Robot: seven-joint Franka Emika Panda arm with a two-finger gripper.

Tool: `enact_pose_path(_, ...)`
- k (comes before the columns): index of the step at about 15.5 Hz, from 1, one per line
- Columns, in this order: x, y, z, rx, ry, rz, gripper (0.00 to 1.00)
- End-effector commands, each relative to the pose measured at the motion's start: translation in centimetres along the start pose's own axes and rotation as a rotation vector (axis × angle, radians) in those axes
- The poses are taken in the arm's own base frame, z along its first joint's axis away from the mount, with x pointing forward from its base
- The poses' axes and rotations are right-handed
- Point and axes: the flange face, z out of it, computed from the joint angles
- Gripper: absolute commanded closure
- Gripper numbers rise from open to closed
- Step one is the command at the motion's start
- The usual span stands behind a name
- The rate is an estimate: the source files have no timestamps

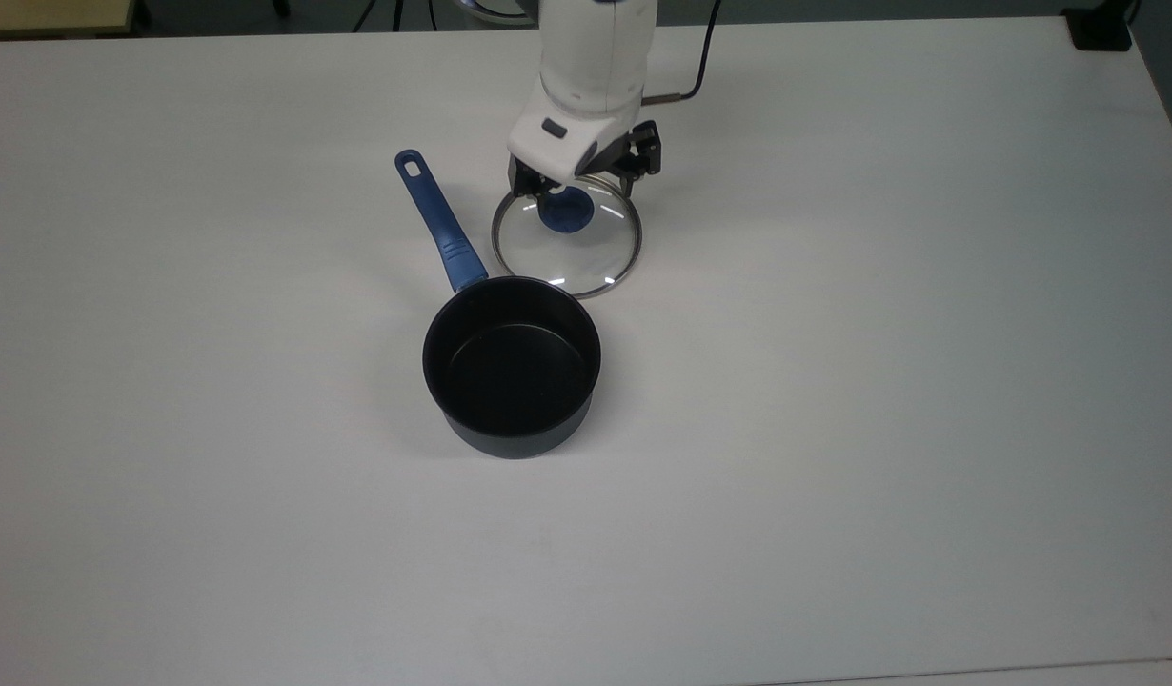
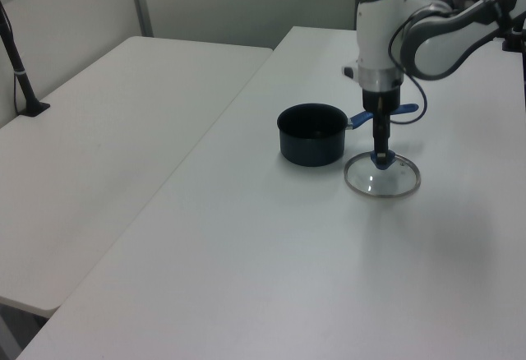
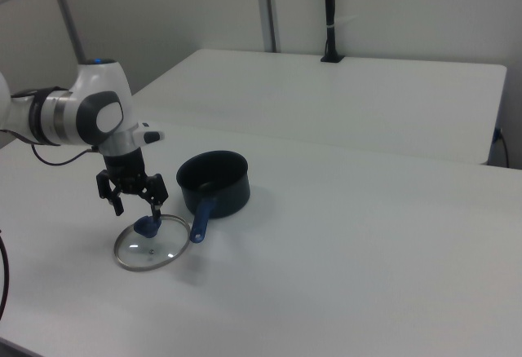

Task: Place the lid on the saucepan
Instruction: 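Move the gripper down over the blue knob of the glass lid, then close the gripper on the blue knob of the glass lid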

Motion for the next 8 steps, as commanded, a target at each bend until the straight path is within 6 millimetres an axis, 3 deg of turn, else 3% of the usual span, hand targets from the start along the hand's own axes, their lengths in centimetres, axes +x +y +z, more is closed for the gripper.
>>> enact_pose_path(1,0.45,-0.49,1.96,-0.022,0.000,-0.005,0.00)
enact_pose_path(7,0.55,0.25,2.80,-0.049,-0.013,-0.014,0.00)
enact_pose_path(8,0.56,0.25,2.79,-0.049,-0.012,-0.014,0.05)
